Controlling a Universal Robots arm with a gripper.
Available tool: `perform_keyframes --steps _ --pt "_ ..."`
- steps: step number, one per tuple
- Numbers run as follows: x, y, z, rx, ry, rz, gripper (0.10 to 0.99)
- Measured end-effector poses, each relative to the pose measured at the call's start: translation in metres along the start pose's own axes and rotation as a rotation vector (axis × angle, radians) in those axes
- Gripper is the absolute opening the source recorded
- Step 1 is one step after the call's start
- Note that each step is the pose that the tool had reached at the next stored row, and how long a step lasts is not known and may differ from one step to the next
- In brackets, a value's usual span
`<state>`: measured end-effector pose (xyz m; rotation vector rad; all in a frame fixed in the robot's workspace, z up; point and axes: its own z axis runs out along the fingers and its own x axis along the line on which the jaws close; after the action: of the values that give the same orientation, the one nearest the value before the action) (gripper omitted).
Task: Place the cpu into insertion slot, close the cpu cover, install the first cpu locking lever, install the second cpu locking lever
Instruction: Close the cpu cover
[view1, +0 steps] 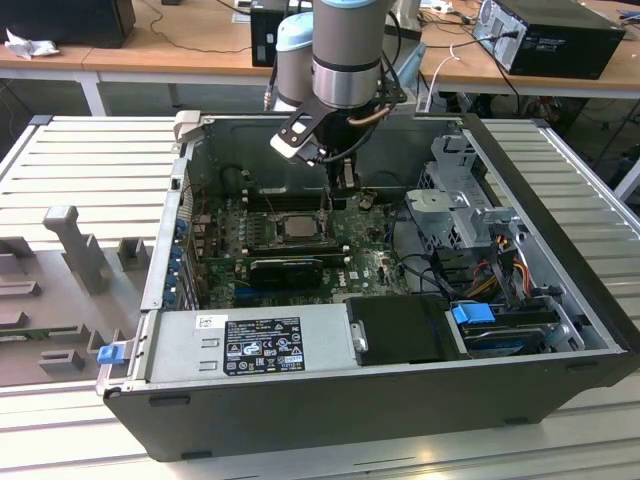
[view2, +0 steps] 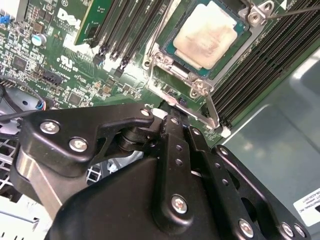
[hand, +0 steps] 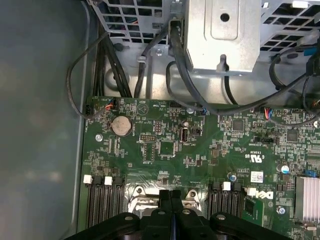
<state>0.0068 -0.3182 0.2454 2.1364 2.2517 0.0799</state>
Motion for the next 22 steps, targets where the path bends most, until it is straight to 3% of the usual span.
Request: perform_keyframes --steps 7,11,14,16,19,22 --pt "0.0003 -0.0058 -0.0002 0.0 -0.0002 0.0 0.106" --pt "0.0007 -0.0128 0.0005 0.0 0.0004 0.0 0.106" --pt "0.0008 -0.0173 0.009 0.0 0.0001 0.0 0.106" --pt "0.0011 -0.0253 0.0143 0.001 0.0003 -0.001 0.106" --pt "0.0018 -0.0401 0.0151 0.003 0.0004 -0.001 0.106" --pt "0.0021 -0.0452 0.0149 0.003 0.0019 -0.001 0.106"
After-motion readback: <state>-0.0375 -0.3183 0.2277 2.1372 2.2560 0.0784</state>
